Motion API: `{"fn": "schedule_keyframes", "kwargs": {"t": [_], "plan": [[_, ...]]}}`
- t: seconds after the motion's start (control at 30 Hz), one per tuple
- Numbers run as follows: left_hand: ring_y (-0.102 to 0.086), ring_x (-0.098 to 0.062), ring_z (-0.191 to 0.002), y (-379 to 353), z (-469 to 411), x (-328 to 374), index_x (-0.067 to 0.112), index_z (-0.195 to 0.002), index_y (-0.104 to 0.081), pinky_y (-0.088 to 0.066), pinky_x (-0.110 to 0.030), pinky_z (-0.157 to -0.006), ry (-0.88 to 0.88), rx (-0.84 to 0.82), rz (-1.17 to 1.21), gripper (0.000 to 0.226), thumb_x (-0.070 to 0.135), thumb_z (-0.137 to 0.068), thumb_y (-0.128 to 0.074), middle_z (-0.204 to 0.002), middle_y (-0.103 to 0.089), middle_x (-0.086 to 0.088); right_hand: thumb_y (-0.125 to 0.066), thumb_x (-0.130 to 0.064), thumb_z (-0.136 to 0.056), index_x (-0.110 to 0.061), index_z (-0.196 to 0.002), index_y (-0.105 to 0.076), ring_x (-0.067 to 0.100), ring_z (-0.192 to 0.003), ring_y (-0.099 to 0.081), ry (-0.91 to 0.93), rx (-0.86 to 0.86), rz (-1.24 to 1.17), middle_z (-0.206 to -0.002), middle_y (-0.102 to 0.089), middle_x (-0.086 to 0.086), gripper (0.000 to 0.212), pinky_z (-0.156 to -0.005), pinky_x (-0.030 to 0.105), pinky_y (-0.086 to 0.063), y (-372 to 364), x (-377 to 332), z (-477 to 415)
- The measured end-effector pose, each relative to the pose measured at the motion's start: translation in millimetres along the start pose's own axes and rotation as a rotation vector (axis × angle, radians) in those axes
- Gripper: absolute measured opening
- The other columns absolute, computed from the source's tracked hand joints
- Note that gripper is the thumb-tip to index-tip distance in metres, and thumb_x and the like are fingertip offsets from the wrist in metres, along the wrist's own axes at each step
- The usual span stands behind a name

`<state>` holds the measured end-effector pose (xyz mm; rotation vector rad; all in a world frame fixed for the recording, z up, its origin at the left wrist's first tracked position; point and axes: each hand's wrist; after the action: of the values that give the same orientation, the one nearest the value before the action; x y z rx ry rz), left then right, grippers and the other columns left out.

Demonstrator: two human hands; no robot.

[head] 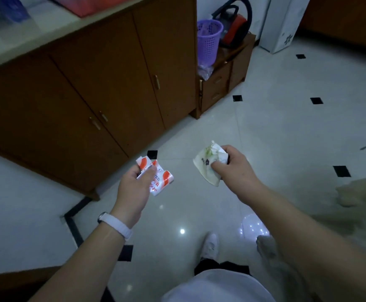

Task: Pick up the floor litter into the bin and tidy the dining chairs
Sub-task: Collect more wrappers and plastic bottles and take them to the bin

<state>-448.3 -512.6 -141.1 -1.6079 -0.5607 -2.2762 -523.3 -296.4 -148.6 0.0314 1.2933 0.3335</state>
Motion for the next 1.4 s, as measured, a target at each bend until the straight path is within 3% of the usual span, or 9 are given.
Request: {"fn": "schedule_keyframes", "kwargs": {"t": [0.1, 0.2, 0.33, 0.5, 0.7, 0.8, 0.97, 1.1, 1.4], "plan": [[-0.071, 0.001, -0.075, -28.5, -46.5, 32.2, 0.021, -0.112, -0.065, -0.053, -0.013, -0.058, -0.031, -0.023, 0.004, 0.016, 0.027, -0.098, -0.061, -0.099, -0.072, 0.006, -0.06, -0.012, -0.086, -0.026, -0.092, -0.061, 0.012, -0.068, -0.054, 0.025, 0.006, 0.023, -0.083, -0.063, 0.001, 0.015, -0.058, 0.028, -0.043, 20.6, -26.0, -49.4], [-0.07, 0.001, -0.071, -62.1, -81.1, 57.7, 0.013, -0.106, -0.066, -0.053, -0.013, -0.059, -0.061, -0.085, 0.006, 0.015, 0.024, -0.098, -0.062, -0.094, -0.07, 0.003, -0.06, -0.013, -0.086, -0.025, -0.093, -0.06, 0.017, -0.069, -0.056, 0.03, 0.076, 0.004, -0.086, -0.064, 0.006, 0.014, -0.055, 0.03, -0.044, 44.2, -45.5, -86.5], [-0.07, -0.001, -0.066, -103.7, -120.5, 79.0, 0.018, -0.094, -0.066, -0.051, -0.013, -0.055, -0.043, -0.196, -0.007, 0.005, 0.018, -0.097, -0.062, -0.082, -0.071, 0.007, -0.061, -0.023, -0.074, -0.031, -0.091, -0.063, 0.034, -0.086, -0.066, 0.0, 0.145, -0.06, -0.093, -0.067, 0.01, 0.019, -0.07, 0.052, -0.057, 66.9, -55.1, -125.0], [-0.071, -0.004, -0.066, -151.0, -192.1, 95.0, 0.015, -0.094, -0.067, -0.051, -0.014, -0.055, -0.035, -0.317, -0.027, 0.006, 0.018, -0.097, -0.062, -0.082, -0.072, 0.004, -0.061, -0.009, -0.084, -0.025, -0.092, -0.063, 0.02, -0.076, -0.059, -0.032, 0.278, -0.093, -0.088, -0.065, 0.008, 0.018, -0.066, 0.036, -0.048, 86.3, -52.6, -178.8], [-0.07, -0.003, -0.067, -215.9, -302.4, 119.5, 0.015, -0.094, -0.067, -0.052, -0.019, -0.062, -0.034, -0.49, -0.043, 0.008, 0.014, -0.098, -0.06, -0.082, -0.073, 0.004, -0.061, -0.013, -0.083, -0.025, -0.09, -0.061, 0.018, -0.071, -0.055, -0.094, 0.441, -0.045, -0.082, -0.062, 0.004, 0.014, -0.065, 0.034, -0.046, 113.2, -68.3, -258.6], [-0.069, 0.0, -0.064, -250.0, -355.7, 147.9, 0.013, -0.095, -0.065, -0.051, -0.014, -0.055, -0.019, -0.588, -0.019, 0.006, 0.011, -0.098, -0.06, -0.086, -0.07, 0.001, -0.061, -0.022, -0.073, -0.024, -0.092, -0.063, 0.018, -0.074, -0.056, -0.089, 0.544, -0.066, -0.086, -0.064, 0.011, 0.019, -0.069, 0.038, -0.047, 127.4, -93.5, -298.4], [-0.071, -0.006, -0.072, -312.9, -435.3, 192.9, 0.018, -0.09, -0.068, -0.054, -0.017, -0.061, -0.074, -0.743, -0.054, 0.009, 0.014, -0.096, -0.063, -0.082, -0.073, 0.008, -0.06, -0.009, -0.086, -0.026, -0.092, -0.062, 0.013, -0.069, -0.055, -0.064, 0.674, -0.014, -0.087, -0.066, 0.009, 0.017, -0.063, 0.03, -0.044, 152.7, -126.0, -353.0], [-0.069, -0.003, -0.067, -365.7, -466.3, 210.5, 0.015, -0.086, -0.067, -0.054, -0.018, -0.06, -0.093, -0.826, -0.091, 0.012, 0.014, -0.097, -0.062, -0.074, -0.072, 0.009, -0.061, -0.011, -0.085, -0.026, -0.09, -0.061, 0.015, -0.071, -0.054, -0.12, 0.783, -0.047, -0.087, -0.066, 0.013, 0.016, -0.065, 0.033, -0.043, 177.7, -120.2, -376.7], [-0.072, -0.007, -0.067, -501.1, -507.4, 220.7, 0.003, -0.102, -0.066, -0.053, -0.016, -0.056, -0.033, -0.945, -0.179, 0.01, 0.007, -0.098, -0.058, -0.095, -0.07, -0.008, -0.061, -0.009, -0.084, -0.027, -0.087, -0.062, 0.013, -0.065, -0.051, -0.2, 0.945, -0.166, -0.076, -0.061, 0.0, 0.019, -0.062, 0.031, -0.041, 279.0, -75.0, -444.3]]}}
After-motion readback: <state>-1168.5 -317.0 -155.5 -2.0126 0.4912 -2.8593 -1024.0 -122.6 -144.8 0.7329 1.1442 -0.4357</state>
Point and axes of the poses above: each hand's wrist, its own z-axis away from the middle knuckle, its own y-axis out of the back of the hand, x = y × z
